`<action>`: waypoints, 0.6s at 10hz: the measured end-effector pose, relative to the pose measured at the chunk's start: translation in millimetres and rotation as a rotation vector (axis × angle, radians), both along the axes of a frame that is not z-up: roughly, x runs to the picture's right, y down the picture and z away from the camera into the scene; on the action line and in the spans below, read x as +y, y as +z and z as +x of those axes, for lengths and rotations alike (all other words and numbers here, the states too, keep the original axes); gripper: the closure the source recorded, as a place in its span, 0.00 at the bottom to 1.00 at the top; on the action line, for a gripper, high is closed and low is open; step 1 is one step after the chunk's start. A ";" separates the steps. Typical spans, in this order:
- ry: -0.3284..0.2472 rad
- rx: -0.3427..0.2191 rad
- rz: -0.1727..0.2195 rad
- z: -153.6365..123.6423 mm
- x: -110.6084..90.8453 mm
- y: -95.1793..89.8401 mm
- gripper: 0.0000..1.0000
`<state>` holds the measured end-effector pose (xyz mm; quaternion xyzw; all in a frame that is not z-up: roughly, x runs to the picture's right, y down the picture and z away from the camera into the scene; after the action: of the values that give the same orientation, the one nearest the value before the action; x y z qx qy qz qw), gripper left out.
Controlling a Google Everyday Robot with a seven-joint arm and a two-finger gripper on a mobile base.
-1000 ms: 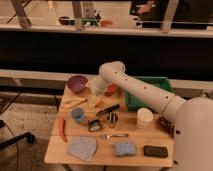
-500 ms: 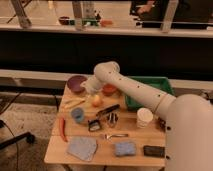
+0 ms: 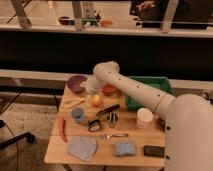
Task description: Place banana in plastic cup
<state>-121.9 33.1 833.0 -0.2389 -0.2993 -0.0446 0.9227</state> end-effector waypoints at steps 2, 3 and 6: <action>0.020 -0.003 0.003 -2.4 0.6 -0.1 0.20; 0.026 -0.013 0.007 -12.3 1.2 0.2 0.20; 0.025 -0.056 0.019 -44.9 0.8 2.9 0.20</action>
<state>-166.7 33.9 836.0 -0.2249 -0.3276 -0.0424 0.9167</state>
